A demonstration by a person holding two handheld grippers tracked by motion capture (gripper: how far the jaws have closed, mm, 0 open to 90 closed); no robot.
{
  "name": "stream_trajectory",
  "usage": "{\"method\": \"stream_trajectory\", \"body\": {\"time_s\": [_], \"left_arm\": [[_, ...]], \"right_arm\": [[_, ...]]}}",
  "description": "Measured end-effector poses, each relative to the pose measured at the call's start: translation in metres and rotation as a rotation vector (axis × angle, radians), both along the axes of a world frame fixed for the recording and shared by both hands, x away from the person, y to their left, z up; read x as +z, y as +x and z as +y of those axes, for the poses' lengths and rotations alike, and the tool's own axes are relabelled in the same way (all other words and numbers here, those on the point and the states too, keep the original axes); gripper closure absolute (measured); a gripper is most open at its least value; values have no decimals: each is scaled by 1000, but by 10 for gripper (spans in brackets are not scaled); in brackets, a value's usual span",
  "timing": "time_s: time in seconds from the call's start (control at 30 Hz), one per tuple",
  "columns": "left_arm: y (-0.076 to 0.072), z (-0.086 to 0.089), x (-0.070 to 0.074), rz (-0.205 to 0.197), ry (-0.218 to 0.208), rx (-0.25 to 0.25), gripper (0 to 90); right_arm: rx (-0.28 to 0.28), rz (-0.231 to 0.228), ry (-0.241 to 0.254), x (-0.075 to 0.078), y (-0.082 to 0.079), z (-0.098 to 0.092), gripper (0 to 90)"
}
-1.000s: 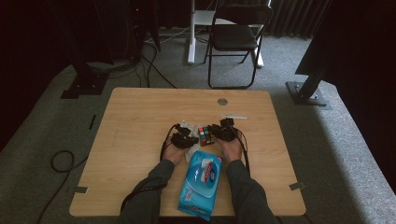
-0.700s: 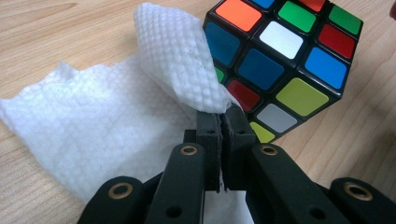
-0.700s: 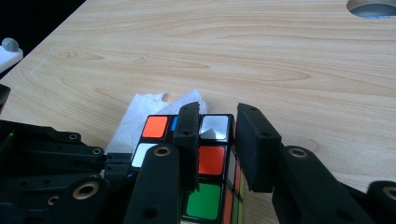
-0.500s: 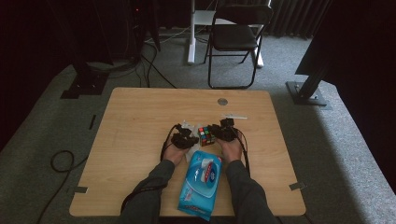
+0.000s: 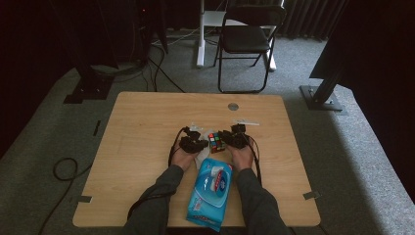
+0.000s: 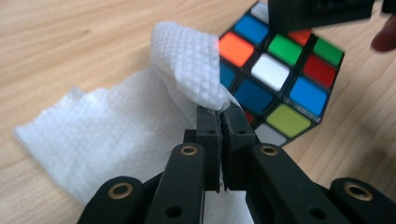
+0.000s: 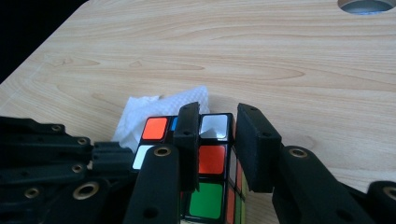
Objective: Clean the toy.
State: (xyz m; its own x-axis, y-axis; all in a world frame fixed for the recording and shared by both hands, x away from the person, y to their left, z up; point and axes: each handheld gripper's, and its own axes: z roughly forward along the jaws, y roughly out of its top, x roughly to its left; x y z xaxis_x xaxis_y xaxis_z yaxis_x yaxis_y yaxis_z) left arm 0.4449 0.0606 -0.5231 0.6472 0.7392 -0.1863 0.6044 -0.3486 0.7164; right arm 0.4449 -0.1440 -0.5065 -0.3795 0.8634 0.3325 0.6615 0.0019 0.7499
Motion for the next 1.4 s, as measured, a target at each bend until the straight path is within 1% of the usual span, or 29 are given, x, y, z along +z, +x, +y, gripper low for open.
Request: {"method": "stream_trajectory", "body": {"time_s": [0.1, 0.17, 0.3, 0.4, 0.43, 0.53, 0.6, 0.7, 0.8, 0.87, 0.93, 0.97, 1.0, 1.03, 1.07, 1.13, 1.23, 1.3, 1.4], "left_arm": [[2, 0, 2, -4, 5, -4, 870], [2, 0, 2, -6, 0, -2, 863], [0, 5, 7, -20, -35, -1, 854], [-2, 7, 10, -27, -46, -5, 854], [-6, 9, 18, -40, -61, -19, 854], [-11, 12, 24, -49, -91, -31, 854], [-15, 12, 26, -54, -100, -40, 855], [-19, 10, 26, -58, -94, -55, 854], [-18, 10, 22, -43, -90, -43, 843], [-16, 10, 17, -19, -87, -38, 829], [-14, 9, 12, 13, -77, -41, 812], [-13, 9, 10, 30, -80, -45, 811], [-12, 8, 8, 40, -74, -47, 812], [-11, 7, 7, 41, -68, -50, 815], [-11, 7, 6, 48, -71, -56, 840], [-10, 6, 5, 49, -66, -62, 888], [-12, 6, 6, 47, -67, -74, 900], [-13, 9, 7, 48, -88, -78, 900], [-19, 12, 11, 28, -127, -99, 900]], "right_arm": [[-6, 2, -5, 1, 0, 0, 706], [-7, 7, -4, 1, -1, -1, 705], [-4, 9, -2, 0, -2, -2, 684], [0, 9, 2, 0, -2, -3, 679], [-1, 9, 5, 0, -2, -3, 675], [0, 9, 4, 0, -3, -3, 672], [-1, 8, 3, 0, -3, -3, 666], [1, 8, 5, -1, -3, -4, 658], [5, 8, 6, -1, -3, -4, 659], [8, 6, 5, -1, -3, -4, 659], [8, 6, 7, -1, -3, -4, 659], [9, 6, 8, -1, -3, -4, 659], [9, 6, 9, -1, -3, -4, 659], [8, 6, 9, -1, -3, -4, 659], [9, 7, 11, -1, -2, -4, 659], [9, 7, 10, -1, -2, -4, 659], [8, 7, 11, -1, -2, -4, 660], [9, 7, 11, -1, -2, -4, 662], [9, 6, 11, -1, -2, -4, 662]]}}
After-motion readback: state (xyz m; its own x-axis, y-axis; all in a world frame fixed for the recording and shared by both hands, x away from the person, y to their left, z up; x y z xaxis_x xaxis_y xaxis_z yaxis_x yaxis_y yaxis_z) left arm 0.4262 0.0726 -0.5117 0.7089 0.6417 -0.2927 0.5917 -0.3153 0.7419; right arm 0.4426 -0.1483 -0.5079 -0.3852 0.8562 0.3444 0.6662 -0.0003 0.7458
